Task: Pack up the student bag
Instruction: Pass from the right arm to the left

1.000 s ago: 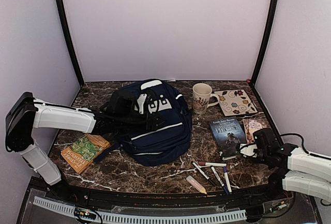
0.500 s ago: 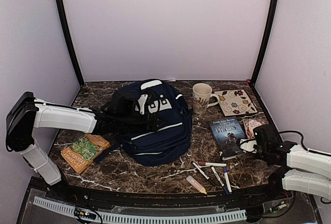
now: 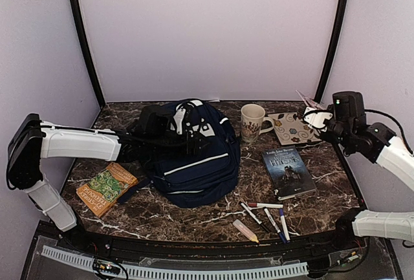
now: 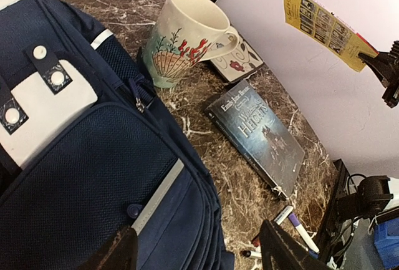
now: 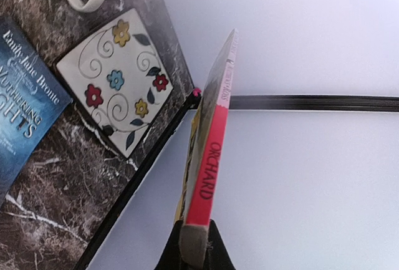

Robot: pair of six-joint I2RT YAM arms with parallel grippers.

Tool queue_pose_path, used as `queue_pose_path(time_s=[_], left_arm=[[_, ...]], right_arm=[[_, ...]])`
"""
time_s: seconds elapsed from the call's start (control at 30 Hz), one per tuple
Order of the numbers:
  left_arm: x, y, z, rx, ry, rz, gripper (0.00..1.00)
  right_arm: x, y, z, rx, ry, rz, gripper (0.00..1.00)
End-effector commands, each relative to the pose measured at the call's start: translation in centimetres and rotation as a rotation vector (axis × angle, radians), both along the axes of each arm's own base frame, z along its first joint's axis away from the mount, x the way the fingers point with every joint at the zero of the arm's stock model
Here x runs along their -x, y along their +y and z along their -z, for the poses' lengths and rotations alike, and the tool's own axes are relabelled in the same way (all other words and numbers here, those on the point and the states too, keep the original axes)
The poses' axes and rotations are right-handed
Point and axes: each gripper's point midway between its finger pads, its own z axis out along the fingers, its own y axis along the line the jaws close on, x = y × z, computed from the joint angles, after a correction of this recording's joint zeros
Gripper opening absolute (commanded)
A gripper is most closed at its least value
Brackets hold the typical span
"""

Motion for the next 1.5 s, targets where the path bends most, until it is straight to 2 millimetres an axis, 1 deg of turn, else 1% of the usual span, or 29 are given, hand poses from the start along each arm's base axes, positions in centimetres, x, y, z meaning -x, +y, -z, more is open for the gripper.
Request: queue_pose_path(time_s=[0.0,0.13,0.23,0.3,0.37,0.43,0.57,0.67,0.73,0.8,0.9,1.13,1.2,1.33,1.47], left_arm=[[-0.3,-1.2,-2.6,0.052,-0.015,0.011,0.7],[-0.8,-1.3,-4.2,0.078,-0.03,-0.008,0.7],[-1.5,-1.5,-5.8,0.117,-0.046,-0.041,0.7],[-1.9,-1.8,-7.1,0.16,-0.059,-0.057,0.7],[-2.4,-2.4,-8.8,0.216,-0.07,-0.06,0.7],[-3.1,-3.0,-10.5,0.267,-0.077,-0.075,0.71],[-4.6,-4.0,-13.1,0.368,-0.078,-0.103,0.73],[-5.6,-4.4,-14.2,0.449,-0.058,-0.133,0.73],[-6.3,-4.4,-14.2,0.506,-0.011,-0.167,0.73],[-6.8,-4.7,-14.2,0.566,0.037,-0.188,0.73],[-7.1,-5.3,-14.9,0.645,0.058,-0.181,0.72],[-7.9,-5.9,-15.7,0.713,0.054,-0.176,0.71],[-8.1,-5.8,-15.6,0.724,0.056,-0.182,0.7],[-7.8,-5.2,-15.8,0.754,0.051,-0.19,0.67],[-7.1,-4.3,-16.7,0.819,0.024,-0.176,0.67]], right_arm=[[-1.8,2.7,-4.0,-0.071,-0.102,-0.071,0.0],[-3.7,5.7,-6.1,-0.072,-0.185,-0.169,0.0],[-4.8,8.5,-7.4,-0.048,-0.271,-0.256,0.0],[-5.2,10.5,-8.0,-0.02,-0.324,-0.311,0.0],[-5.6,12.7,-7.9,0.019,-0.358,-0.366,0.0],[-5.6,14.8,-7.8,0.045,-0.378,-0.416,0.0],[-5.0,18.6,-7.5,0.066,-0.398,-0.505,0.0],[-4.3,20.8,-7.2,0.075,-0.417,-0.548,0.0],[-3.8,22.0,-7.5,0.066,-0.443,-0.567,0.0],[-3.5,22.8,-7.4,0.068,-0.448,-0.573,0.0],[-3.4,23.4,-6.9,0.088,-0.447,-0.58,0.0],[-2.9,24.6,-5.7,0.12,-0.433,-0.6,0.0],[-2.6,24.7,-5.4,0.122,-0.435,-0.604,0.0],[-2.8,24.6,-4.8,0.118,-0.415,-0.587,0.0],[-3.9,24.4,-4.8,0.08,-0.366,-0.513,0.0]])
